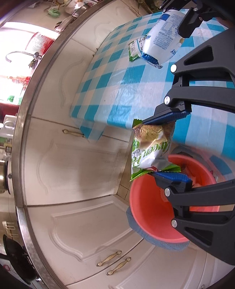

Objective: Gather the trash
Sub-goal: 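Carry the pea bag and bottle over the red bucket and open both grippers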

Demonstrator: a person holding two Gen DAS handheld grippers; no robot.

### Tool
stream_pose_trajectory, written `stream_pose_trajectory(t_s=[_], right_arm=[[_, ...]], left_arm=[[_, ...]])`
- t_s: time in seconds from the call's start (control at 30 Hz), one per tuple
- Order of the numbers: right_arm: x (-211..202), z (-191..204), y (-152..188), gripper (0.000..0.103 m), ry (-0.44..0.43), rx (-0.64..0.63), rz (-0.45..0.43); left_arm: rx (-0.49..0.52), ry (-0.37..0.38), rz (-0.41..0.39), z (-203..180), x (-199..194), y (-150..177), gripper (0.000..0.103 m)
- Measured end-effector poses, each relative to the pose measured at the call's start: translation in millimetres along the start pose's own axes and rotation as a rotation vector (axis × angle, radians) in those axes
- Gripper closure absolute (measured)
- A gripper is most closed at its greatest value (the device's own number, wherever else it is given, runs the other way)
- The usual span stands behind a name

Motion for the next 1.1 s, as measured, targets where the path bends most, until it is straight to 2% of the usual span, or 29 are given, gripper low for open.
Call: stream_pose_trajectory(t_s=[0.4,0.67,1.1], right_arm=[[25,59,-26,0.057,-0.074,-0.096,0.006],[53,96,-36,0.057,-0.13,-0.139,0.045],[95,144,-34,0.057,-0.169,-0.221,0.111]], left_arm=[[-0.083,-0.079,-0.004,66,-15,12,0.055],[-0.152,-0.121,0.005,107,-18,26,0.055],[-0.22,-0.142,0.035,147,-12,47,0.055]])
Point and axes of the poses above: each gripper's, at about its wrist camera, not at the fingertips, and x roughly the way its jaws point, z to its left, y to its underside, the point moved 4 cm from there along x, roughly the way its jaws point, and after that the axes turned 14 degrees about y, right-handed, at the moved point
